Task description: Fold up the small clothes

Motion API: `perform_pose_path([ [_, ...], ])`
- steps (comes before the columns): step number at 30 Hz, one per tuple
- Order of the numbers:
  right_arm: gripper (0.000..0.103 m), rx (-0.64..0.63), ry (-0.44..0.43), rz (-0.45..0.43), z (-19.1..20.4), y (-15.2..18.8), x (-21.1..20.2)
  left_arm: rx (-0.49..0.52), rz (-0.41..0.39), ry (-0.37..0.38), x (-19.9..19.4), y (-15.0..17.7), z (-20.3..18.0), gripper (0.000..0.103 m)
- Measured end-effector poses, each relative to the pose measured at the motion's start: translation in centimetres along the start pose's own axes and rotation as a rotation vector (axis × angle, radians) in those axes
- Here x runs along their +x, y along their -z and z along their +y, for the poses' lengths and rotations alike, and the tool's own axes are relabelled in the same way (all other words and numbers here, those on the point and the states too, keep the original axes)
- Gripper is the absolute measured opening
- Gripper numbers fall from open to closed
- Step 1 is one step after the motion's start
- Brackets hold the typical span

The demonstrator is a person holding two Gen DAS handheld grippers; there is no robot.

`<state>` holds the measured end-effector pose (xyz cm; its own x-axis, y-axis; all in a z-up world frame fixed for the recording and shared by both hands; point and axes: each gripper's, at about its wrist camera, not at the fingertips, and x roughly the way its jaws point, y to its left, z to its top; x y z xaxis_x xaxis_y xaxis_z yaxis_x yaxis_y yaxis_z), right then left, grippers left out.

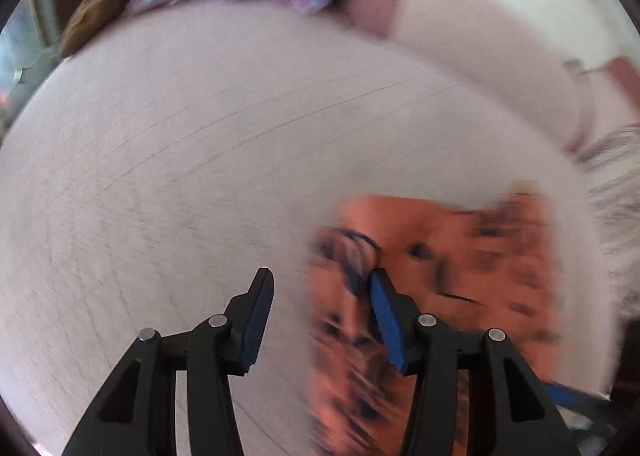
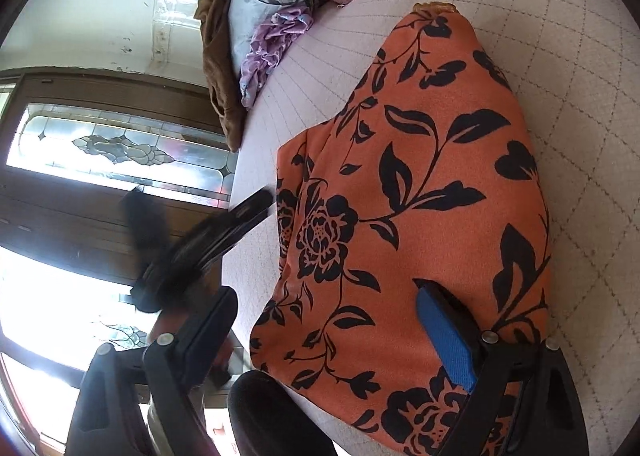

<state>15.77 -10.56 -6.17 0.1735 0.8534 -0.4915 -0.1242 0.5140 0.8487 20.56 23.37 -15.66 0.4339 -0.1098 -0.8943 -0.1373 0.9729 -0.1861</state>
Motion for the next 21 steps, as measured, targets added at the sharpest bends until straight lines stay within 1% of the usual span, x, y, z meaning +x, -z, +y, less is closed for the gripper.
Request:
perform_pose_path([
  [1, 0.093, 0.006, -0.007, 0.001, -0.1, 0.0, -0.1, -0.036, 0.010, 0.029, 0.5, -0.1, 0.6, 0.058],
  [2, 0.093, 0.010, -0.011, 0.004, -0.1, 0.0, -0.3, -0.051, -0.003, 0.036, -0.2, 0.0, 0.8, 0.058],
  [5, 0.093, 0.013, -0.009, 0.011, 0.0, 0.4, -1.1, 0.002, -0.093, 0.021, -4.3, 1.7, 0.7, 0.057],
  [7, 0.093, 0.001, -0.009, 0.004, 0.3, 0.9, -1.6, 0.035, -0.133, 0.042, -6.7, 3.2, 0.2, 0.057],
  [11, 0.093, -0.009, -0.018, -0.014, 0.7, 3.2, -2.9, 0.105, -0.215, 0.063, -11.2, 8.5, -1.4, 0.058],
  [12, 0.093, -0.006, -0.016, -0.033, 0.6, 4.1, -3.6, 0.125, -0.220, 0.076, -11.5, 9.6, -2.0, 0.058],
  [13, 0.093, -0.002, -0.024, -0.049, 0.5, 4.9, -4.1, 0.141, -0.225, 0.074, -11.0, 10.6, -3.3, 0.058],
  [14, 0.093, 0.016, -0.036, -0.075, 0.1, 6.0, -5.0, 0.154, -0.227, 0.047, -10.7, 11.7, -3.6, 0.059],
  [15, 0.093, 0.031, -0.040, -0.092, -0.3, 6.7, -5.6, 0.167, -0.188, 0.008, -9.3, 12.6, -3.7, 0.060],
  [16, 0.093, 0.051, -0.046, -0.111, -0.8, 7.8, -6.4, 0.173, -0.124, -0.021, -7.4, 13.2, -3.5, 0.060],
  [17, 0.093, 0.061, -0.050, -0.120, -1.1, 8.4, -6.8, 0.166, -0.087, -0.043, -5.9, 13.6, -3.2, 0.060],
  [18, 0.093, 0.074, -0.049, -0.131, -1.5, 9.2, -7.3, 0.147, -0.080, -0.039, -5.4, 14.0, -2.6, 0.062],
  [19, 0.093, 0.094, -0.039, -0.139, -2.1, 10.0, -8.0, 0.113, -0.094, -0.019, -5.7, 14.2, -2.2, 0.062],
  [21, 0.093, 0.120, -0.030, -0.145, -3.0, 10.9, -8.8, 0.082, -0.110, -0.006, -7.3, 14.4, -2.0, 0.061],
])
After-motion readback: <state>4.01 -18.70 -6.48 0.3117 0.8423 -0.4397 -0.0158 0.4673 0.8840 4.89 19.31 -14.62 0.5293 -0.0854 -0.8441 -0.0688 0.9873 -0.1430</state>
